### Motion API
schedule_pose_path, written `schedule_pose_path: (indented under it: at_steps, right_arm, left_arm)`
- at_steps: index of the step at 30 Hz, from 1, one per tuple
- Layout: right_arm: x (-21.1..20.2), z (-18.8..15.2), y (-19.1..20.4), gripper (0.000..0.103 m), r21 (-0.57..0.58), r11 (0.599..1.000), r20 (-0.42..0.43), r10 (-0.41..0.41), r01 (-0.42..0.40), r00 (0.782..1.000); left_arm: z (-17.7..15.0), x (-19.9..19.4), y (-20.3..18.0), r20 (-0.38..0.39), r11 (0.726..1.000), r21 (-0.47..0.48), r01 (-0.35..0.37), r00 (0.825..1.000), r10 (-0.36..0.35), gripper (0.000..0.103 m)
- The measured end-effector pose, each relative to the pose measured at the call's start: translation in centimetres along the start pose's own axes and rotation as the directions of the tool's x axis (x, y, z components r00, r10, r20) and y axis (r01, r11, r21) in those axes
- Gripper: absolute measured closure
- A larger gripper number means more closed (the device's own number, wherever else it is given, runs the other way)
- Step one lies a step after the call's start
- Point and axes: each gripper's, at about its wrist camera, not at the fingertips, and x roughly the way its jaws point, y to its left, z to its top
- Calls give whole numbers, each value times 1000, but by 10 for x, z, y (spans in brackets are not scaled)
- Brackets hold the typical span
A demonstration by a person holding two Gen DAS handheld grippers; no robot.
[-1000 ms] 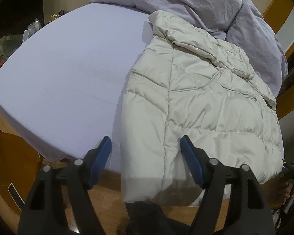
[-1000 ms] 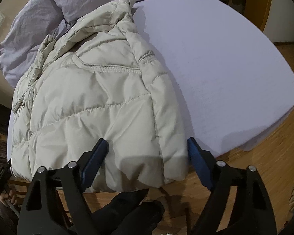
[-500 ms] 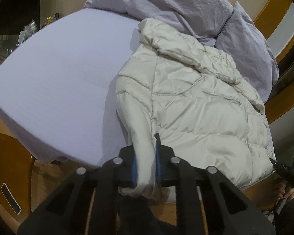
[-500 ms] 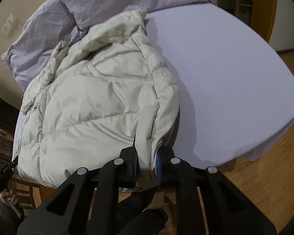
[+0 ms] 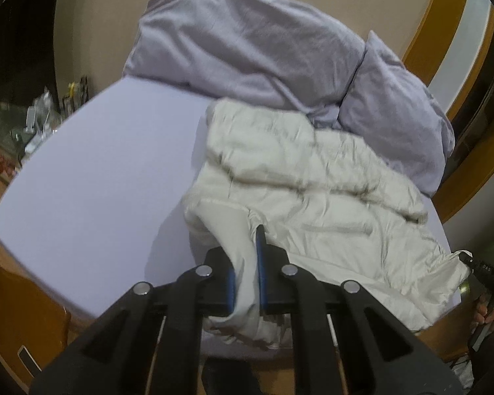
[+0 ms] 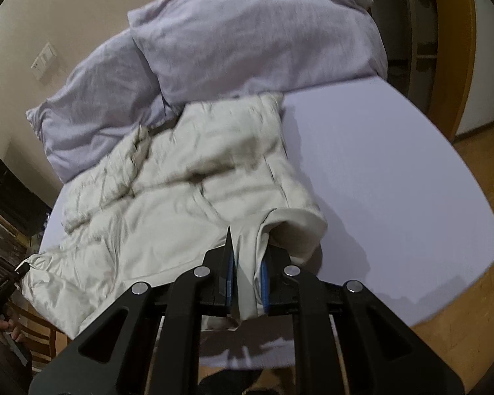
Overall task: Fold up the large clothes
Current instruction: 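Lift the hem with both tools and fold it toward the collar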
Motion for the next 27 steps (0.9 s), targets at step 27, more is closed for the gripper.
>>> schedule_pose_path:
  at_steps: [27]
  right_arm:
    - [88, 168, 34, 90, 30, 999, 152, -24, 19, 988]
  left_arm:
    - [191, 103, -42, 103, 999, 35, -11, 995, 8, 93]
